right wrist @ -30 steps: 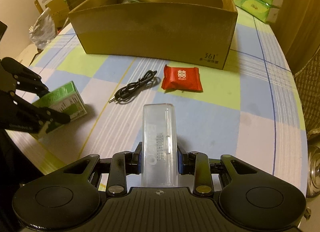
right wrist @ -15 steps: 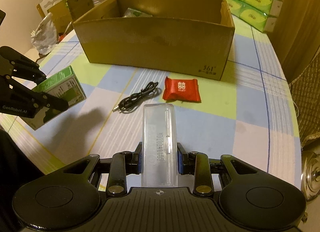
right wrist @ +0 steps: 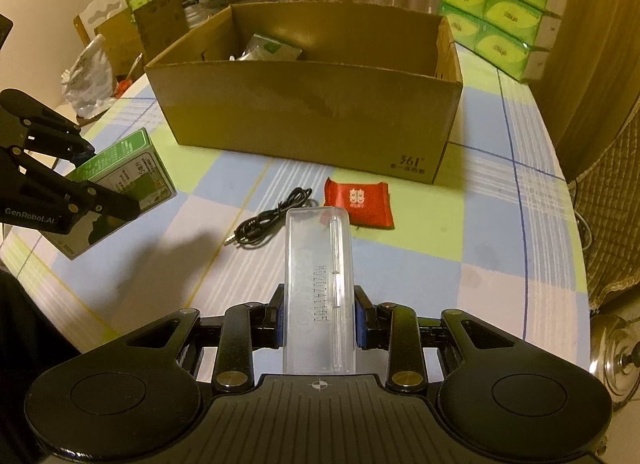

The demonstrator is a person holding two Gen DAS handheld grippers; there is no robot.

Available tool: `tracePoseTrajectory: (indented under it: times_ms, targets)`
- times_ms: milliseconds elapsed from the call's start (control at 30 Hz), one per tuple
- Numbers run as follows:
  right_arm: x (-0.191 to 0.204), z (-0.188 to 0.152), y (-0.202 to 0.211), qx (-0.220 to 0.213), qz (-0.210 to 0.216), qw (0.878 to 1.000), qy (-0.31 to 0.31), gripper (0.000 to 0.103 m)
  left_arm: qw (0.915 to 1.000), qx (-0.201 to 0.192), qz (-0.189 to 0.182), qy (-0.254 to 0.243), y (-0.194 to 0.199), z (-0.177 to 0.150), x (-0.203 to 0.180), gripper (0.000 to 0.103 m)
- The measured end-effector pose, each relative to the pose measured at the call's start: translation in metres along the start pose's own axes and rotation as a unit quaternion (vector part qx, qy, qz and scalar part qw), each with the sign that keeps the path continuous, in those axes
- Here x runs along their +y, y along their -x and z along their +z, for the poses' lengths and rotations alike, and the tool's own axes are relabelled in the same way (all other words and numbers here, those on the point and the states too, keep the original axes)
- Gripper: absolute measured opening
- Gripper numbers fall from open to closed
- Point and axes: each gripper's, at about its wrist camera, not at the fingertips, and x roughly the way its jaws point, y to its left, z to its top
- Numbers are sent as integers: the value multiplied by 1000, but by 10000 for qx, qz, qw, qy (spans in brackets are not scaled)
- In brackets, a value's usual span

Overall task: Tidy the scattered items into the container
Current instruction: 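Lift and hold the green medicine box and clear bottle with both grippers, then carry the green medicine box and clear bottle over the cardboard box with both grippers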

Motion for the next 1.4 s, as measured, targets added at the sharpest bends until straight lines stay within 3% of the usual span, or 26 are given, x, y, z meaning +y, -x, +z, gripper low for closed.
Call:
tracePoseTrajectory:
  times_ms: [300,800,1067,1400]
  targets:
    - [-4,28,9,-249,-30,9997,54,28,9998,-186,71,-79,13,19,9,25]
    - [-10,115,23,-916,51,9958,-10,28,9970,-741,133,-166,41,85,25,25]
    - [-15,150,11,-1006,47,9949,7,28,9956,-923,158,-103,41,115,38,25]
    - [-24,171,-13,-956,81,9954,-80,28,9948,-999,137,144,27,136,64,25]
